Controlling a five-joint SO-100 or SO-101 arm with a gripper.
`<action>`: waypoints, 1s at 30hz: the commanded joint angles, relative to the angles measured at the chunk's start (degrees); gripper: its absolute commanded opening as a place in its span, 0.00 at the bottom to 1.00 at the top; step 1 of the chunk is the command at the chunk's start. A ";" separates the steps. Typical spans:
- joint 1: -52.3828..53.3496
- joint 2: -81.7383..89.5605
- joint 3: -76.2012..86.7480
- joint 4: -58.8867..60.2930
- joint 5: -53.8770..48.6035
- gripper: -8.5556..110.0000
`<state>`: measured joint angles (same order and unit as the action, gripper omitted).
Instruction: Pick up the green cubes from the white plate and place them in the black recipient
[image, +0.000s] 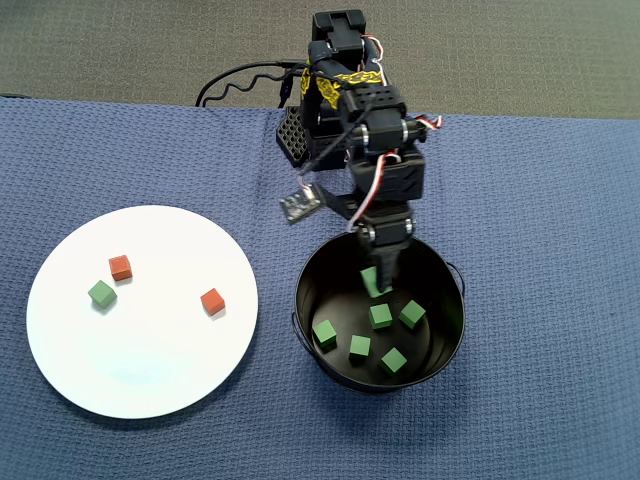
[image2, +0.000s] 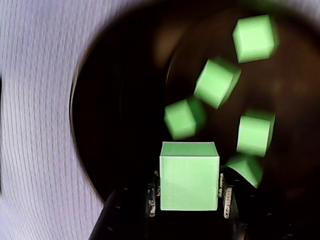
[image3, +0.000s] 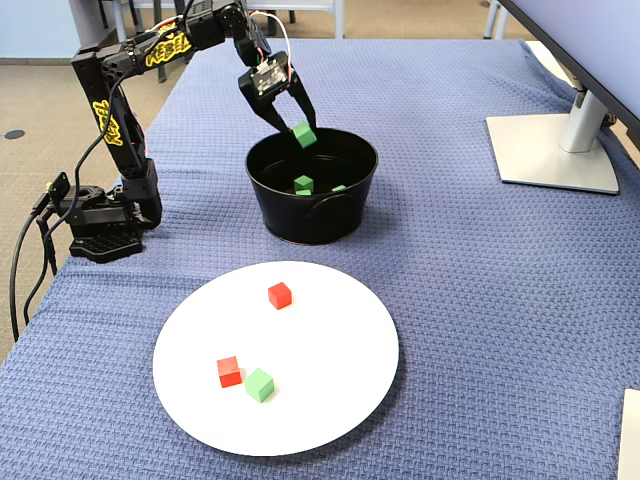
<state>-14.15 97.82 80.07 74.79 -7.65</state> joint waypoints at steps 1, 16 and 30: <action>-1.14 1.58 -1.93 -0.97 -0.44 0.34; 40.78 -8.70 -14.77 -2.02 -40.43 0.37; 63.54 -28.83 -14.33 -23.82 -85.17 0.35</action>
<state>46.58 71.10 69.70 55.72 -83.58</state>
